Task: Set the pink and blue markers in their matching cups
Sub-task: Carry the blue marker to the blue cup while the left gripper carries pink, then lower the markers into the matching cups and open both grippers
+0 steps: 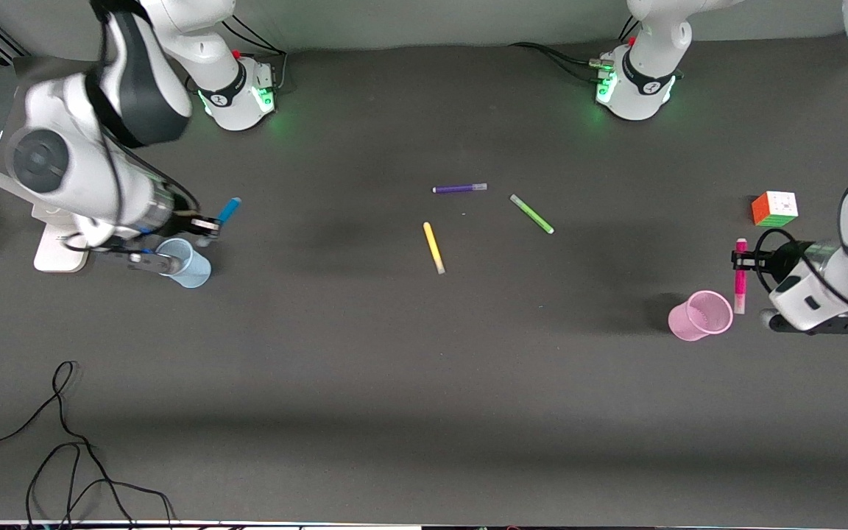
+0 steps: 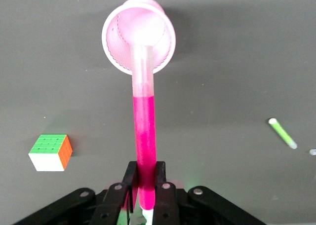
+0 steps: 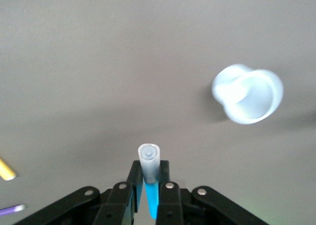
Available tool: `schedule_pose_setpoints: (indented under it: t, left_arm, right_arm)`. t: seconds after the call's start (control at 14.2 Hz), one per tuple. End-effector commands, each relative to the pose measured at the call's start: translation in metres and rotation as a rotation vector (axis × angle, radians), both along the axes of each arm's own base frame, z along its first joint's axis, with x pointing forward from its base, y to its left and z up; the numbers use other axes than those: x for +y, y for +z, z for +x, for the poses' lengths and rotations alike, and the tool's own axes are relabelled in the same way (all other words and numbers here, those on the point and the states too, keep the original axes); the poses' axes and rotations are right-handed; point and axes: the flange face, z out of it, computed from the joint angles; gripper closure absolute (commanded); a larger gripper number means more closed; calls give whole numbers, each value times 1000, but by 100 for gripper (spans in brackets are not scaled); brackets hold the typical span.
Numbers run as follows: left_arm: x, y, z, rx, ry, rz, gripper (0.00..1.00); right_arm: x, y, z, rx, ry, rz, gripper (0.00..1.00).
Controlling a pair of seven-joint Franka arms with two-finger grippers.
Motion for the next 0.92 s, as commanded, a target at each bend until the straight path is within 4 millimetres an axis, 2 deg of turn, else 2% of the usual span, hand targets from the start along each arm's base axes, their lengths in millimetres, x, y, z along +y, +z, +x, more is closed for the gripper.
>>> schedule_pose_setpoints:
  t: [0.0, 0.14, 0.21, 0.42, 0.56, 0.63, 0.7, 0.77, 0.85]
  left_arm:
    - [2, -33, 22, 80, -21, 20, 97]
    - [5, -59, 24, 123, -24, 24, 97]
    - [5, -72, 25, 136, -25, 25, 96]
    - [4, -105, 26, 171, -26, 51, 96]
    - [4, -112, 28, 162, -25, 51, 96]
    - [4, -116, 28, 163, -24, 51, 93]
    - [3, -119, 28, 165, -28, 47, 73]
    - [4, -119, 29, 163, -35, 48, 26]
    - [4, -119, 29, 163, -42, 45, 1]
  right_arm:
    - [-26, 25, -25, -104, 105, -53, 100]
    - [-57, 19, -51, -204, 159, -50, 100]
    - [-66, 14, -58, -229, 181, -40, 100]
    - [-105, 1, -55, -314, 271, -57, 100]
    - [-126, -23, -55, -365, 310, -50, 100]
    - [-134, -42, -60, -379, 308, -44, 100]
    - [-142, -65, -66, -399, 296, -40, 100]
    - [-141, -85, -69, -432, 298, -40, 100]
    - [-139, -99, -70, -457, 304, -44, 100]
